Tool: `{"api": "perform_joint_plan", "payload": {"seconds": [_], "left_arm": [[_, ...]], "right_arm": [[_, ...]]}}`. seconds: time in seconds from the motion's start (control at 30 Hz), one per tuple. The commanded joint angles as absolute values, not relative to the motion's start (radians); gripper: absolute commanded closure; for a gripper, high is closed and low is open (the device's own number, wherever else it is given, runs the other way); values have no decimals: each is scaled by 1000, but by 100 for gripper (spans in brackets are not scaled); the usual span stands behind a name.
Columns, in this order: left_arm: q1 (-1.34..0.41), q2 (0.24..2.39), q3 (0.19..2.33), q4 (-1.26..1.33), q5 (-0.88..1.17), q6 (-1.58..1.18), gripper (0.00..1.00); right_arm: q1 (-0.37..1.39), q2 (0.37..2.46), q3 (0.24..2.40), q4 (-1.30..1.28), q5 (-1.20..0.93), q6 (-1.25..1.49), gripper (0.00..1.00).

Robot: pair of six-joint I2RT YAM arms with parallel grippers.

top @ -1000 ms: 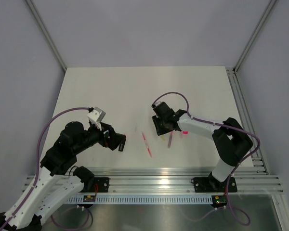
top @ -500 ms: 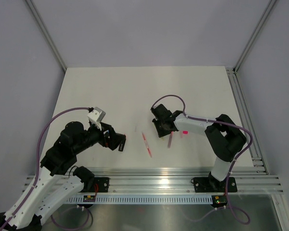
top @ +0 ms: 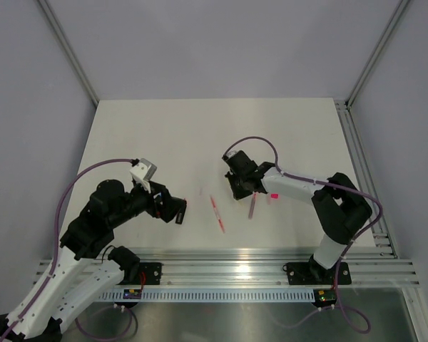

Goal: Insert the pens into the pen caps
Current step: Pick up the pen from the center of the board.

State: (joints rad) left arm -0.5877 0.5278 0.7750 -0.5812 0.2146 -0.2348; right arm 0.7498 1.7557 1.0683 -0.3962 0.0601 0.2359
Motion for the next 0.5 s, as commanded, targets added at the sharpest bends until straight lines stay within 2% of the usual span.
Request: {"api": "perform_joint_plan", "payload": {"seconds": [0.0,0.2,0.47], "left_arm": [[-586,517,778,-503,256,-219,4],[-586,500,769,-469,386,-222,9],[-586,541,743,-361,482,-394,6]], "right_arm": [[742,1594,1115,-393,5,186,100],[745,1355,1030,-358,-313,241,100],[776,1017,835,-198,-575,388,100]]}}
